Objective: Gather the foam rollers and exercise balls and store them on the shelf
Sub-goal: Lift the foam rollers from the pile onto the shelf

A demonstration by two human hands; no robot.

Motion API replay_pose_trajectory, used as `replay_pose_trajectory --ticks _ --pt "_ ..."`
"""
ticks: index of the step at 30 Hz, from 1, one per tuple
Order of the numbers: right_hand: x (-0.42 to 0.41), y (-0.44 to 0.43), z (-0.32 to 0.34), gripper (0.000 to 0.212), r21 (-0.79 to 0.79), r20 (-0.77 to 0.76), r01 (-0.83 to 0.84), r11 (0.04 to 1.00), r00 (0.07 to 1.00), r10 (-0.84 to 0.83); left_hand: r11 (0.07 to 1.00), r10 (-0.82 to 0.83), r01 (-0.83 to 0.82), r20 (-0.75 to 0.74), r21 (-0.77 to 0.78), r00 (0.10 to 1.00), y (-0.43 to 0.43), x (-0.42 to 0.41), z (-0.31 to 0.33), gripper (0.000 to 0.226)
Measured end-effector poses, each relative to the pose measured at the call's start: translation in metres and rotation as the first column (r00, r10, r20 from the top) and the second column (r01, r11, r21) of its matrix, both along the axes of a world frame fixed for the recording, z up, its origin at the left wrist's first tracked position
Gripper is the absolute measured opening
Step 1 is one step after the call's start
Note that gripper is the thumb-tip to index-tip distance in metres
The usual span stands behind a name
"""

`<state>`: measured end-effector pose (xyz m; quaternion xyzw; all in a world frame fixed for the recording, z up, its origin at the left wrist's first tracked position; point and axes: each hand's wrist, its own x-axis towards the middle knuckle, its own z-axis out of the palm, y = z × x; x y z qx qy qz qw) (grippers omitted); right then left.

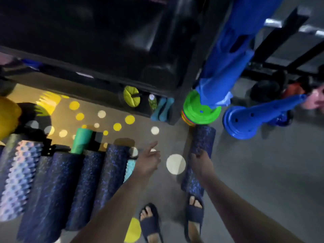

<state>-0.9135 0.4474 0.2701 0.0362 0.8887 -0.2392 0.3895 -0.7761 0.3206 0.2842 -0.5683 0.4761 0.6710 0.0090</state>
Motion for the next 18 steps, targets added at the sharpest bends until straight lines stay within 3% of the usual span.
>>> replay_pose_trajectory --ticks 4,9,14,18 --pt "0.006 0.072 -0.079 0.060 0.094 0.148 0.045 0.995 0.987 -0.058 0.977 0.016 -0.032 0.079 0.211 0.997 0.055 -0.014 -0.074 0.050" --pt "-0.018 0.138 -0.208 0.087 0.172 0.131 0.019 0.985 0.990 -0.043 0.952 0.014 -0.039 0.084 0.302 0.996 0.116 -0.060 -0.200 0.043" --pt "-0.030 0.173 -0.346 0.140 0.139 0.179 0.004 0.990 0.983 -0.029 0.936 0.003 -0.044 0.116 0.350 0.993 0.162 -0.071 -0.325 0.047" --pt "-0.020 0.186 -0.413 0.139 0.042 0.234 0.129 0.991 0.963 -0.136 0.911 -0.098 0.054 0.089 0.408 0.991 0.183 -0.058 -0.347 0.022"
